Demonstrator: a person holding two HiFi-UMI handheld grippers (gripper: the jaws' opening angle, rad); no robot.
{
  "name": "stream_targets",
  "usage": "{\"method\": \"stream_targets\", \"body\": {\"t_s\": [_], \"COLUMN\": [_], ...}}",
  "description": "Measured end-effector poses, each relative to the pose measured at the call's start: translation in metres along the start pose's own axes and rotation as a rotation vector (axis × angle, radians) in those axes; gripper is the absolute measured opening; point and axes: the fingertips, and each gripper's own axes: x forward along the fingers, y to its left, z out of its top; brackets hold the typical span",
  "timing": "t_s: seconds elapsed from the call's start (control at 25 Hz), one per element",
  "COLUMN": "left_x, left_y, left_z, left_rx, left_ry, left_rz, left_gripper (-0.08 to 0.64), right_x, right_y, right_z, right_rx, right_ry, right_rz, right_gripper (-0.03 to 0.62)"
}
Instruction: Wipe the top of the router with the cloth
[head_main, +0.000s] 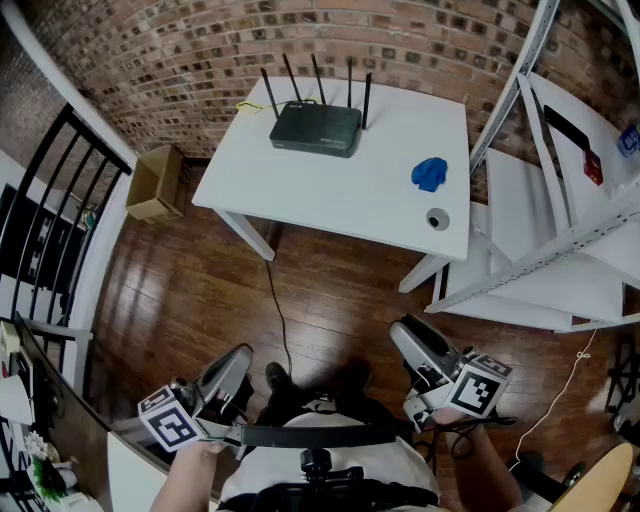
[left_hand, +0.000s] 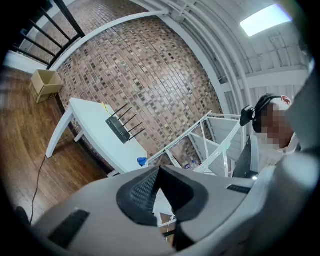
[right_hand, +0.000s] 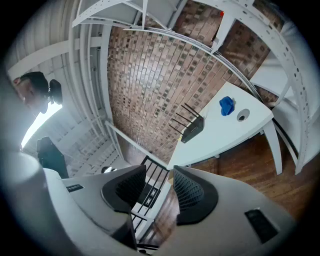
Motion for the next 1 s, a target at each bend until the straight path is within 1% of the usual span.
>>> {"method": "stream_targets", "body": {"t_s": [0.16, 0.28, 0.4, 0.52, 0.56, 0.68, 0.8, 0.92, 1.0], "left_x": [-0.031, -0.054, -0.08, -0.102, -0.109, -0.126, -0.146, -0.162, -0.163], "left_y": [0.026, 0.051, 0.079, 0.098, 0.103, 0.122, 0.15, 0.171, 0.184], "left_z": [0.02, 0.04, 0.071, 0.105, 0.114, 0.133, 0.144, 0.159, 0.164], "left_rx": [0.013, 0.035, 0.051, 0.076, 0.079, 0.071, 0.053, 0.013, -0.01], "left_ry": [0.004, 0.025, 0.031, 0.047, 0.054, 0.054, 0.02, -0.02, -0.039], "left_rz": [-0.009, -0.014, -0.006, -0.017, -0.025, -0.045, -0.039, -0.027, -0.018], "left_gripper": [0.025, 0.025, 0.025, 0.025, 0.025, 0.025, 0.025, 0.025, 0.025], "right_x": [0.03, 0.055, 0.083, 0.111, 0.119, 0.139, 0.166, 0.193, 0.207], "right_y": [0.017, 0.033, 0.054, 0.078, 0.085, 0.098, 0.102, 0.109, 0.105], "right_z": [-0.026, -0.039, -0.068, -0.091, -0.096, -0.111, -0.131, -0.129, -0.123], "right_rx": [-0.03, -0.055, -0.09, -0.087, -0.074, -0.057, -0.08, -0.116, -0.131], "right_ry": [-0.011, -0.046, -0.034, -0.028, -0.033, -0.029, 0.023, 0.059, 0.076], "right_rz": [-0.049, -0.11, -0.185, -0.243, -0.254, -0.283, -0.293, -0.303, -0.308], "right_gripper": [0.192, 0.192, 0.187, 0.134, 0.129, 0.117, 0.115, 0.115, 0.115]}}
